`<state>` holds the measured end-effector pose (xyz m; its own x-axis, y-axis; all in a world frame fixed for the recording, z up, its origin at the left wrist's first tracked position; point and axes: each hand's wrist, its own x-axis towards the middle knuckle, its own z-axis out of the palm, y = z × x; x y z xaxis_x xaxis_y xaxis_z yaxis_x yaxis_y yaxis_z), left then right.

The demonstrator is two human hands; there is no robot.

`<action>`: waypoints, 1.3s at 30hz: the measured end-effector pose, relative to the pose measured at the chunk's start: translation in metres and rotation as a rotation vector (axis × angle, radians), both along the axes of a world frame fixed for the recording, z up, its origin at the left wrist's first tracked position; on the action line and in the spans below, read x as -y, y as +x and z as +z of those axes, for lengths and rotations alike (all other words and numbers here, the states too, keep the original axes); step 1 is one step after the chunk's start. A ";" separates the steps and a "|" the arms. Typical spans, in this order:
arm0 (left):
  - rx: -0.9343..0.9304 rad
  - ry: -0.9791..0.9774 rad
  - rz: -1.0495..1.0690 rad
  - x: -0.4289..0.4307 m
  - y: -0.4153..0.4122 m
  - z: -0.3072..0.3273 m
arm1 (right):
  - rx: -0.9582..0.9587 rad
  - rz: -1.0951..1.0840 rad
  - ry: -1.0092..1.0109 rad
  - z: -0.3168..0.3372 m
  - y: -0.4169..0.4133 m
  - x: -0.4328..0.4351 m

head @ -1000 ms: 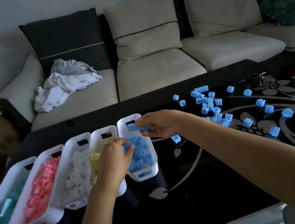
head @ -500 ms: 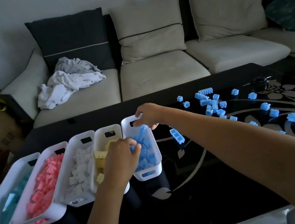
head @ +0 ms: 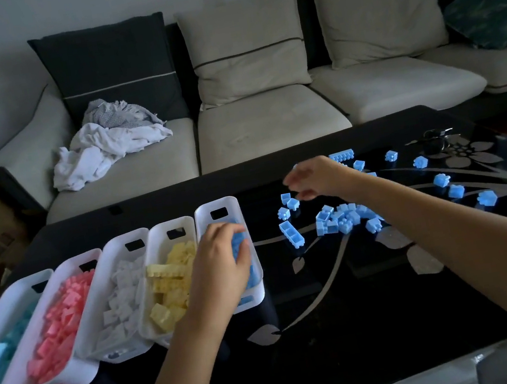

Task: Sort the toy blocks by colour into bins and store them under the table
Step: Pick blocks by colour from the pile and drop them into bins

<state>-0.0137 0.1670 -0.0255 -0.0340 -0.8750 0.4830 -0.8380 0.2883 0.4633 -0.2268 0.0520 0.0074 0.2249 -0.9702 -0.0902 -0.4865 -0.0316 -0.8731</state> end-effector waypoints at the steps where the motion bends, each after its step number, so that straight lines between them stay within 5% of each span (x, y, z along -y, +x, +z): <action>1: -0.009 0.009 -0.037 -0.001 -0.012 0.000 | -0.081 -0.024 -0.021 -0.008 -0.018 -0.003; 6: 0.043 0.199 -0.141 0.010 -0.066 -0.015 | -0.481 0.058 -0.168 -0.046 -0.073 -0.025; 13: 0.140 0.478 -0.003 0.049 -0.114 -0.051 | -0.613 0.100 -0.434 -0.081 -0.079 -0.045; 21: 0.247 0.234 -0.016 0.060 -0.119 -0.068 | -0.748 0.074 -0.520 -0.088 -0.059 -0.050; 28: 0.324 0.246 -0.046 0.058 -0.112 -0.065 | -0.694 -0.032 -0.662 -0.105 -0.050 -0.058; 39: -0.020 0.018 -0.043 0.035 -0.063 0.016 | -0.526 0.259 -0.798 -0.104 -0.059 -0.063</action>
<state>-0.0771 0.1318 -0.0096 -0.0617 -0.8813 0.4684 -0.8154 0.3152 0.4856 -0.2862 0.1146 -0.0968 0.5575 -0.7165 0.4193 -0.7013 -0.6767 -0.2240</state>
